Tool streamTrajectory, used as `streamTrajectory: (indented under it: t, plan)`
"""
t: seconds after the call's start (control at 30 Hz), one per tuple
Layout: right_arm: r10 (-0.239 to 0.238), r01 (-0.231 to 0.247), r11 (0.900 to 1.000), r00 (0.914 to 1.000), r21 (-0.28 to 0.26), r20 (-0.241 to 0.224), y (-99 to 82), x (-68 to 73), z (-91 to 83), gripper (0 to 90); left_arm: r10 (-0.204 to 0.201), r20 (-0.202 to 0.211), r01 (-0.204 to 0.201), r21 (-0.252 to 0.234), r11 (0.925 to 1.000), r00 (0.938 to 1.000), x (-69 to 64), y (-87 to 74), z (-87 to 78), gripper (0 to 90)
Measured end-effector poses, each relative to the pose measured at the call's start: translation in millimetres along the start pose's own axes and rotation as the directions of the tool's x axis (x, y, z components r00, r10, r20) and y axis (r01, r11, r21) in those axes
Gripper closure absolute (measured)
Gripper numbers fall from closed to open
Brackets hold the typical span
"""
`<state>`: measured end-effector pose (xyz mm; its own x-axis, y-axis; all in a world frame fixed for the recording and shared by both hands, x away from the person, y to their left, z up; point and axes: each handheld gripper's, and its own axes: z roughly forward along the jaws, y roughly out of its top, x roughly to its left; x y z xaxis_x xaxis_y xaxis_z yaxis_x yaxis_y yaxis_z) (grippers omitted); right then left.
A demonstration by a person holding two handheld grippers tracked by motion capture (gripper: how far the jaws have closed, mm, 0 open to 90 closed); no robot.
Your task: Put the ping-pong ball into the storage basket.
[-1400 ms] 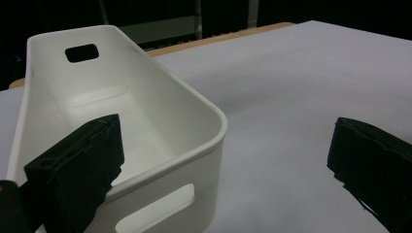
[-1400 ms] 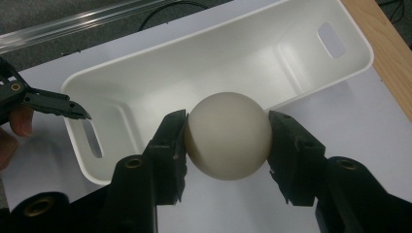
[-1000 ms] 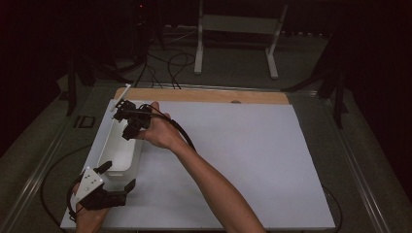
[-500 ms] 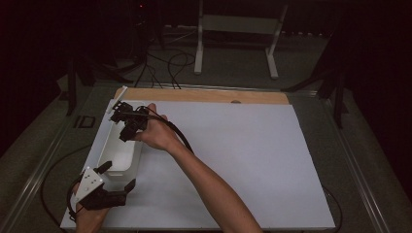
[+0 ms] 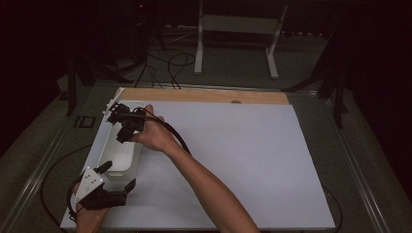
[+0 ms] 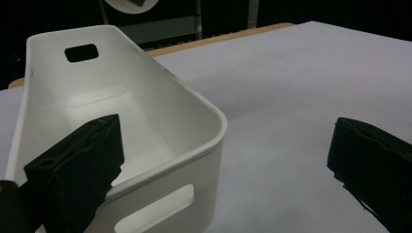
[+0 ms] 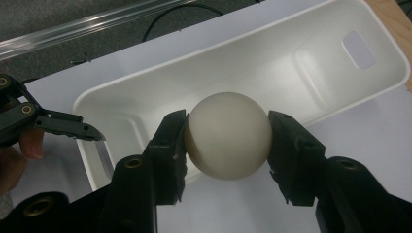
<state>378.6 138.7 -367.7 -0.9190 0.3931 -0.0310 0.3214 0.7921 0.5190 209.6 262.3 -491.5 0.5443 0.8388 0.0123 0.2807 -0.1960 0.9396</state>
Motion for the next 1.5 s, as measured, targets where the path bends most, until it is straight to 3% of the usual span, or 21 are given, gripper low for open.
streamTrajectory:
  t: [0.67, 0.73, 0.77, 0.83, 1.5]
  plan:
    - [0.005, -0.005, 0.9999, 0.9993, 0.015, -0.036, 2.4, 6.1, 14.5, 49.8, 0.006, -0.002, -0.006, 0.004, 1.0, 1.0, -0.3, 0.0, 0.0, 0.3]
    - [0.013, -0.012, 0.9999, 0.9979, 0.012, -0.063, 2.1, 6.7, 16.2, 27.0, 0.005, -0.002, -0.005, 0.003, 1.0, 1.0, -0.3, 0.0, 0.1, 0.3]
    - [0.003, -0.002, 1.0, 0.9988, 0.009, -0.048, 1.8, 7.5, 17.4, 18.6, 0.006, -0.002, -0.006, 0.003, 1.0, 1.0, -0.3, 0.0, 0.1, 0.3]
    - [0.012, -0.012, 0.9998, 0.999, 0.017, -0.044, 1.5, 7.9, 18.6, 11.5, 0.006, -0.001, -0.006, 0.003, 1.0, 1.0, -0.3, 0.0, 0.2, 0.3]
    - [0.006, -0.005, 0.9998, 0.9994, 0.02, -0.034, -7.3, 3.5, 17.7, 10.6, 0.01, -0.003, -0.01, 0.004, 0.9999, 0.9999, -0.3, 0.1, 0.7, 0.3]
